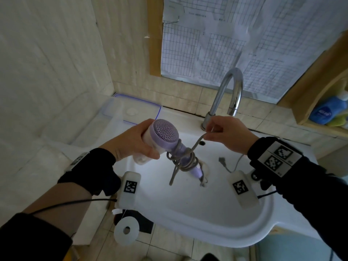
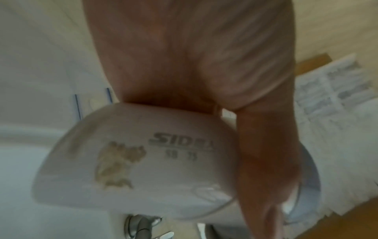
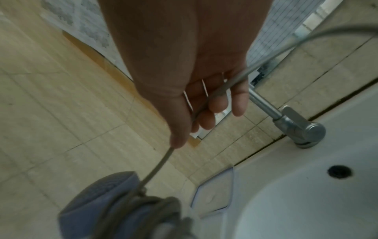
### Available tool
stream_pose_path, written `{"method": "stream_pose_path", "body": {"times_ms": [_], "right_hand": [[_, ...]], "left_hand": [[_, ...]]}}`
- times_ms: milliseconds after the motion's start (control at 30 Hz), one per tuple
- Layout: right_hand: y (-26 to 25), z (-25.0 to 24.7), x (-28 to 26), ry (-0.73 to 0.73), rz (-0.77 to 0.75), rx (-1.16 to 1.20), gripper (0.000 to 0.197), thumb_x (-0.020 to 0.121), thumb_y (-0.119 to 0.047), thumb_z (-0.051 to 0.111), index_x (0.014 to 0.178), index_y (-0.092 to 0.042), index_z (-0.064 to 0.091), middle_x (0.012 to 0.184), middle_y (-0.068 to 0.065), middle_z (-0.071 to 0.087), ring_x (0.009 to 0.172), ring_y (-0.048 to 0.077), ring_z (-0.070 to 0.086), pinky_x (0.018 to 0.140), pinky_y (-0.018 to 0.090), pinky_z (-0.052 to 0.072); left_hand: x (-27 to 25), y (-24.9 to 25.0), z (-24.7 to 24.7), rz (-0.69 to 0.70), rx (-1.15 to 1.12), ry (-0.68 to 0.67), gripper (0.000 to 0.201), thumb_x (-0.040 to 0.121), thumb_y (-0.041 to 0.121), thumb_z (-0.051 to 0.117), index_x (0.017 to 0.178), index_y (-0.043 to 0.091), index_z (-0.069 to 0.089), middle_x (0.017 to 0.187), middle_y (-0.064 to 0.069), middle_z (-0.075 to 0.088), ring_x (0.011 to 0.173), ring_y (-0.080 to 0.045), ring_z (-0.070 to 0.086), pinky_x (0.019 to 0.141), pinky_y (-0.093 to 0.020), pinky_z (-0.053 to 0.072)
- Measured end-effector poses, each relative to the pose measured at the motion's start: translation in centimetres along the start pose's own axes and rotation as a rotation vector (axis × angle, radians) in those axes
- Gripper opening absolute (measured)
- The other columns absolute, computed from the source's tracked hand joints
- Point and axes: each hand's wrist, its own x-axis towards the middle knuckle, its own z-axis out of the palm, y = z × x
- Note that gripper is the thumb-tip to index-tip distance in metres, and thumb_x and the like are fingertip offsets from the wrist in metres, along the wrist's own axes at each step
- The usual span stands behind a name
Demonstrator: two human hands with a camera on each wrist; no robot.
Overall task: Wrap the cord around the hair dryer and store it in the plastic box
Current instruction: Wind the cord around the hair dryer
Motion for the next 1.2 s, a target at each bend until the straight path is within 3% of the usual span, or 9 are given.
{"method": "stream_pose_path", "body": {"times_ms": [200,333,500,600,700,900,1000,1100,1200], "right_hand": [[1.4,-0.2,0.4,-0.072,0.017,0.207,0.014,0.078,-0.024,0.069,0.08,-0.01,0.069,0.066,0.002,0.063,0.06,0.012,0.056,0.068,0.029,0.052],[1.7,-0.4,0.4,-0.131,0.009,0.319,0.01,0.083,-0.016,0.064,0.085,-0.007,0.07,0.067,0.0,0.065,0.057,-0.002,0.06,0.067,0.017,0.05],[2.1,0.1,-0.4,-0.244,0.001,0.383,0.013,0.088,-0.009,0.056,0.088,-0.017,0.067,0.082,-0.001,0.066,0.078,0.006,0.064,0.083,0.016,0.05],[2.4,1.2,-0.4,-0.302,0.039,0.355,0.019,0.091,-0.008,0.051,0.092,-0.02,0.064,0.084,-0.009,0.064,0.076,-0.005,0.06,0.076,0.007,0.048],[2.6,2.9,-0.6,-0.327,0.17,0.574,0.021,0.092,-0.009,0.049,0.09,-0.022,0.064,0.089,-0.008,0.066,0.086,0.007,0.062,0.074,0.012,0.052],[1.0,6.2,-0.7,-0.296,0.161,0.583,0.027,0.088,0.002,0.047,0.084,-0.024,0.054,0.087,0.0,0.066,0.09,0.021,0.058,0.083,0.033,0.045],[0.3,8.1,-0.7,-0.309,0.129,0.496,0.025,0.086,0.0,0.046,0.082,-0.024,0.05,0.078,0.0,0.063,0.087,0.022,0.058,0.085,0.038,0.046],[-0.7,9.1,-0.9,-0.353,0.086,0.351,0.015,0.089,-0.007,0.043,0.099,-0.018,0.048,0.08,0.0,0.061,0.07,0.005,0.057,0.068,0.02,0.046],[-1.5,8.8,-1.2,-0.377,0.048,0.193,0.023,0.092,-0.012,0.041,0.113,-0.016,0.048,0.077,-0.002,0.053,0.073,0.014,0.053,0.063,0.018,0.039]], "left_hand": [[0.3,0.0,0.0,0.058,-0.3,-0.09,0.081,0.037,0.011,0.083,0.113,0.019,0.057,0.096,0.004,0.074,0.09,-0.012,0.068,0.073,-0.028,0.056],[0.5,-0.5,0.2,0.08,-0.484,-0.102,0.08,0.035,0.026,0.091,0.109,0.011,0.062,0.09,-0.002,0.075,0.084,-0.016,0.07,0.071,-0.029,0.056],[-0.1,-1.3,0.5,0.128,-0.655,-0.086,0.057,0.037,0.021,0.086,0.094,0.022,0.077,0.084,0.0,0.076,0.077,-0.012,0.071,0.068,-0.024,0.056],[0.0,-1.9,0.6,0.142,-0.744,-0.018,0.064,0.038,0.034,0.088,0.1,0.025,0.075,0.091,-0.001,0.075,0.085,-0.018,0.067,0.088,-0.04,0.047],[0.3,-1.8,1.1,0.141,-0.813,0.01,0.064,0.041,0.034,0.088,0.102,0.022,0.074,0.095,-0.003,0.074,0.09,-0.021,0.067,0.1,-0.055,0.034],[1.3,0.2,3.2,0.178,-0.856,0.027,0.057,0.045,0.028,0.086,0.1,0.021,0.073,0.091,-0.001,0.075,0.085,-0.016,0.069,0.081,-0.036,0.054],[2.1,0.9,4.1,0.196,-0.892,0.123,0.067,0.047,0.026,0.087,0.11,0.02,0.065,0.097,-0.002,0.072,0.09,-0.018,0.067,0.08,-0.034,0.056],[2.8,1.4,4.2,0.206,-0.761,0.297,0.064,0.057,0.014,0.074,0.118,0.018,0.058,0.1,-0.004,0.068,0.091,-0.018,0.064,0.077,-0.033,0.054],[3.0,1.1,4.0,0.183,-0.581,0.447,0.079,0.055,0.014,0.077,0.128,0.006,0.048,0.11,-0.02,0.064,0.094,-0.025,0.064,0.077,-0.037,0.052]]}}
